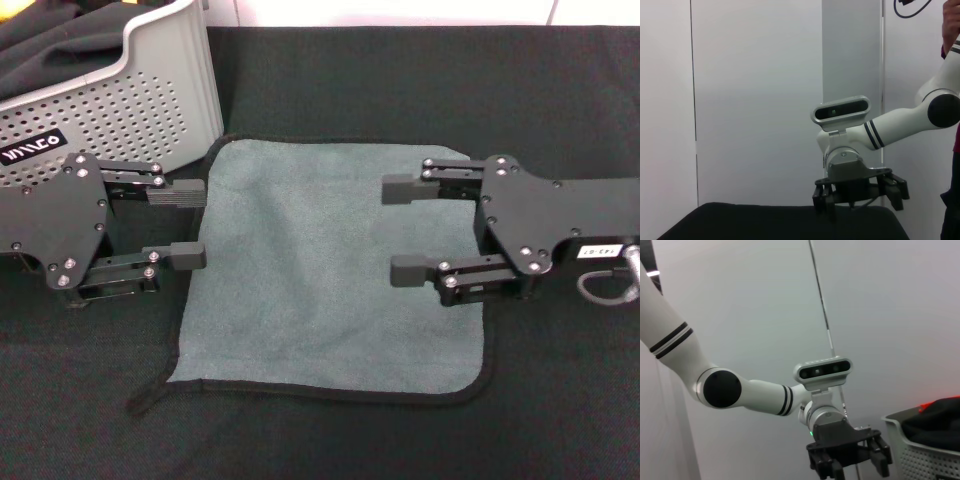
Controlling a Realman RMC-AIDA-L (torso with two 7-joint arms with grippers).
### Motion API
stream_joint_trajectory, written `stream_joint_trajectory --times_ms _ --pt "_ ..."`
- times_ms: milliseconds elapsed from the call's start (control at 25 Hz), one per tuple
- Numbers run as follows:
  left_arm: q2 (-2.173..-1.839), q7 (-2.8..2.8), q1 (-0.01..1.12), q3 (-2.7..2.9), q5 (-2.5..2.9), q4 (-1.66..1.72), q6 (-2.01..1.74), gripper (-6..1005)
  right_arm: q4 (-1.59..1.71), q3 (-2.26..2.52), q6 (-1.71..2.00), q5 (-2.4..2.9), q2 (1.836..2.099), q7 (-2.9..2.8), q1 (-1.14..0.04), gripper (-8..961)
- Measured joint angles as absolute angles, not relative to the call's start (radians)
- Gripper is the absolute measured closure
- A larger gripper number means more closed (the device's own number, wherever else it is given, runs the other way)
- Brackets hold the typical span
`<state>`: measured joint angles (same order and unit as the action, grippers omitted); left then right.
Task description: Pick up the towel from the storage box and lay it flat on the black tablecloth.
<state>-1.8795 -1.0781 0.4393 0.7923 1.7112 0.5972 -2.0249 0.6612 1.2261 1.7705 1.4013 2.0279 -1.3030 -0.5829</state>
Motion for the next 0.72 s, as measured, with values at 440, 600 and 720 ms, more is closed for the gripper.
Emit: stream_joint_trajectory --times_ms 440,600,720 --pt "-1.883 -1.079 0.433 0.79 1.708 0.603 -2.027 499 0.659 1.315 1.733 1.343 2.028 -1.277 -0.574 206" --pt "-1.89 -1.079 0.431 0.79 1.708 0.603 -2.028 499 0.652 1.324 1.732 1.338 2.028 -1.275 -0.574 206" --pt "-1.893 -1.083 0.431 0.79 1.708 0.604 -2.028 499 0.648 1.33 1.738 1.334 2.028 -1.275 -0.574 206"
